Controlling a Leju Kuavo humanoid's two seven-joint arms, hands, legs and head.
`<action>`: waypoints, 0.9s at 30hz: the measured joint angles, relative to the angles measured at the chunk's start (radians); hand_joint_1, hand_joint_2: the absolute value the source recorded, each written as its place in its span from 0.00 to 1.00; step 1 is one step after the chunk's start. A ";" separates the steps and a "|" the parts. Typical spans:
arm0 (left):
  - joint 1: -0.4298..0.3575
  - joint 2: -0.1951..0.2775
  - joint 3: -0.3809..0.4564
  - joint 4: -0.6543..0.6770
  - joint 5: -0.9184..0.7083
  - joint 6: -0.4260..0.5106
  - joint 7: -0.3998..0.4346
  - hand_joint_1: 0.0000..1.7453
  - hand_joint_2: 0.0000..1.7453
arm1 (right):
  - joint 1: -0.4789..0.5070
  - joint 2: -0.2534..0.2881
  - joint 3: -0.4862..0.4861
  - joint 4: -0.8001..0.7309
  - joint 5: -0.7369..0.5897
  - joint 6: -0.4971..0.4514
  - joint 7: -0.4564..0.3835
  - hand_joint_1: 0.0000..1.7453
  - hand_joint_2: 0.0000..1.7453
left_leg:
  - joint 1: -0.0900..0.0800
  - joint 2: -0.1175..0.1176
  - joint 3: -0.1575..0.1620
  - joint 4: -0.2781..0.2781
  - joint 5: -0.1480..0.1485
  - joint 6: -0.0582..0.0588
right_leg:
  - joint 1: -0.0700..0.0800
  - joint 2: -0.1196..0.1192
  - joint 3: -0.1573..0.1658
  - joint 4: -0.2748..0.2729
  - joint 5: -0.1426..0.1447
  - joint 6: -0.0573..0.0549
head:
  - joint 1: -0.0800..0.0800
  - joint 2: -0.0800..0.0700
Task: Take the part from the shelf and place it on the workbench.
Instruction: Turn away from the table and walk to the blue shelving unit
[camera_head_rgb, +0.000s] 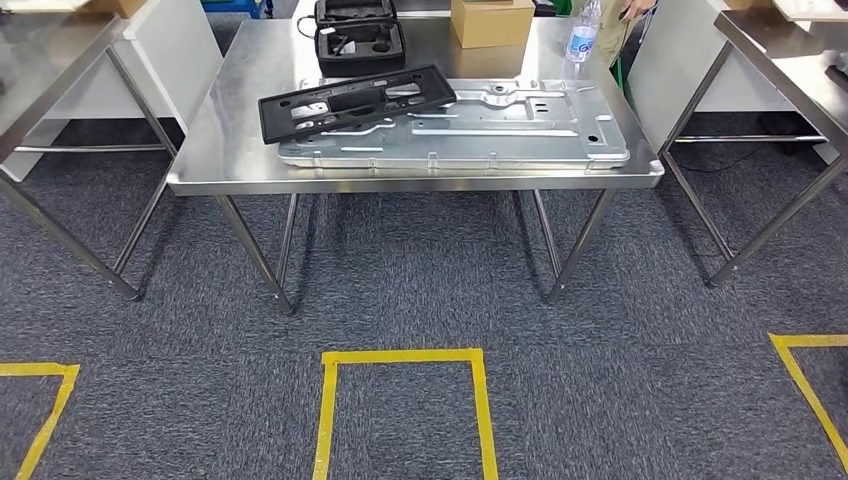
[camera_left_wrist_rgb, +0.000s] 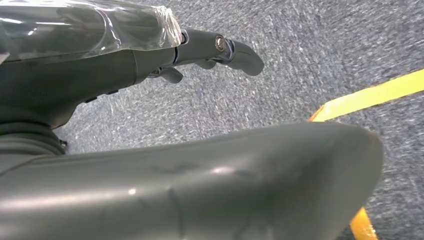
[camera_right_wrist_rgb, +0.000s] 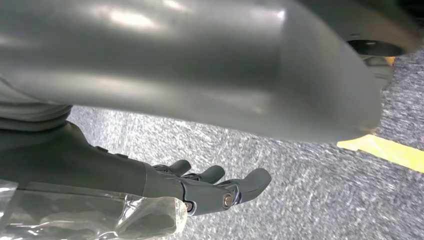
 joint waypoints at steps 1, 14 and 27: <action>0.001 0.000 -0.001 0.000 0.000 0.000 0.000 0.00 0.00 | 0.000 0.000 0.000 0.000 -0.001 0.000 0.000 0.00 0.00 | -0.002 0.001 -0.008 0.001 0.006 0.002 | 0.000 0.000 -0.019 0.063 -0.032 0.002 | 0.000 0.000; 0.002 0.000 -0.017 0.000 -0.009 -0.010 0.007 0.00 0.00 | -0.001 0.000 0.000 0.000 -0.006 -0.002 0.006 0.00 0.00 | -0.002 0.000 -0.095 0.129 -0.047 -0.051 | 0.000 -0.004 0.163 -0.224 0.087 -0.045 | -0.004 0.000; 0.008 0.033 -0.018 0.001 0.075 -0.039 -0.022 0.00 0.00 | -0.002 0.027 0.004 0.000 0.071 -0.010 0.014 0.00 0.00 | 0.007 -0.007 0.029 -0.006 -0.017 -0.033 | 0.001 -0.001 0.096 -0.205 0.126 -0.005 | -0.004 0.000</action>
